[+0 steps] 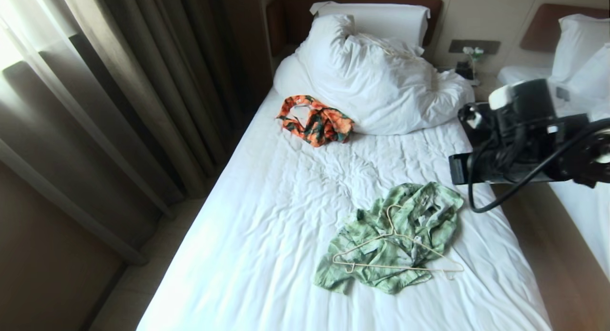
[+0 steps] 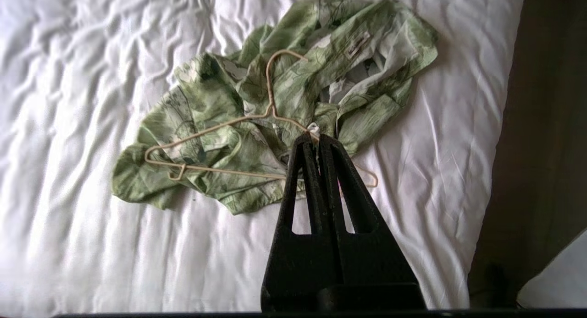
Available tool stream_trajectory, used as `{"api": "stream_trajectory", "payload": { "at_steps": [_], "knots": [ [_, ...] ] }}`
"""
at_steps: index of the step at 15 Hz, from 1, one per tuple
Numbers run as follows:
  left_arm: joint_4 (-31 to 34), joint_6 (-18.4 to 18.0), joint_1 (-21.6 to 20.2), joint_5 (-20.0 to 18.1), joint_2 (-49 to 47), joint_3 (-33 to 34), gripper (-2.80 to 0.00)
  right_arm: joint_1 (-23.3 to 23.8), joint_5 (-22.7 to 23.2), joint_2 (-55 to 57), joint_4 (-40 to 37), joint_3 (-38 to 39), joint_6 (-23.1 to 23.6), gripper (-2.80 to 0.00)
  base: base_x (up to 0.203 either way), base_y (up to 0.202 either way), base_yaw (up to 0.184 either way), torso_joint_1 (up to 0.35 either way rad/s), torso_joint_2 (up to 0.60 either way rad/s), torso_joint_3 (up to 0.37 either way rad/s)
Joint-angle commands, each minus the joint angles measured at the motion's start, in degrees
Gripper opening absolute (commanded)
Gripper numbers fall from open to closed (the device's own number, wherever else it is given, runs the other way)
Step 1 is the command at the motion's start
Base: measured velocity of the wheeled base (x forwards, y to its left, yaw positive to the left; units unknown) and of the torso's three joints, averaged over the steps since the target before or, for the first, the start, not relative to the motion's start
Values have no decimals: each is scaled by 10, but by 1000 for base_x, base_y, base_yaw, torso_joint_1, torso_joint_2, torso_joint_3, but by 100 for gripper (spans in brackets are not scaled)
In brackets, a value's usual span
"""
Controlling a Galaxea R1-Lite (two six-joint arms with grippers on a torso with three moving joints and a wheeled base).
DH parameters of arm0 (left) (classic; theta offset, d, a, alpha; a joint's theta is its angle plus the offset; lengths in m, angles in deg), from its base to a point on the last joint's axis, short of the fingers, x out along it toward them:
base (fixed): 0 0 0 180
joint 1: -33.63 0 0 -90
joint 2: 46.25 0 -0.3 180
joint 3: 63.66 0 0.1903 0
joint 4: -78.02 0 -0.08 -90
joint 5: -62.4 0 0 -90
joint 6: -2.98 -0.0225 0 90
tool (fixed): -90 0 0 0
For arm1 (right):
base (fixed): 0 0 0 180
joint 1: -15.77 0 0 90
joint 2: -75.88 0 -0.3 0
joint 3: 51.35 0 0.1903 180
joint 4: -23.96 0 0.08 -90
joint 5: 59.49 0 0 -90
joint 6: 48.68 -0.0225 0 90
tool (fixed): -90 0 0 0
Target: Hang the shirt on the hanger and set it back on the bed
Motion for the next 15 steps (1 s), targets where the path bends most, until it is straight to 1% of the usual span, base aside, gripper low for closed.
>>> {"api": "stream_trajectory", "payload": {
  "at_steps": [1,2,3,4,6,7,8,11,13,15],
  "knots": [
    [9,-4,-16,1,24,4,-280,-3,-4,-112,-19,3,-9,-280,0,0,0,0,0,0],
    [19,-9,-22,3,31,15,-280,-10,-19,-158,-38,4,-19,-280,0,0,0,0,0,0],
    [21,-14,-34,6,34,22,-280,-25,-45,-203,-59,7,-29,-280,0,0,0,0,0,0],
    [22,-26,-44,-2,49,31,-280,-44,-76,-249,-79,13,-35,-280,0,0,0,0,0,0],
    [24,-86,-60,-35,81,56,-280,-68,-137,-327,-120,23,-44,-280,0,0,0,0,0,0],
    [25,-100,-68,-44,98,68,-280,-65,-155,-363,-136,27,-48,-280,0,0,0,0,0,0],
    [25,-110,-72,-53,109,81,-280,-57,-166,-392,-151,30,-52,-280,0,0,0,0,0,0],
    [29,-125,-70,-59,134,120,-280,-17,-176,-499,-209,35,-64,-280,0,0,0,0,0,0],
    [31,-163,-68,-68,158,145,-280,16,-176,-565,-249,39,-67,-280,0,0,0,0,0,0],
    [32,-186,-68,-73,185,165,-280,34,-170,-623,-271,62,-60,-280,0,0,0,0,0,0]
  ]
}}
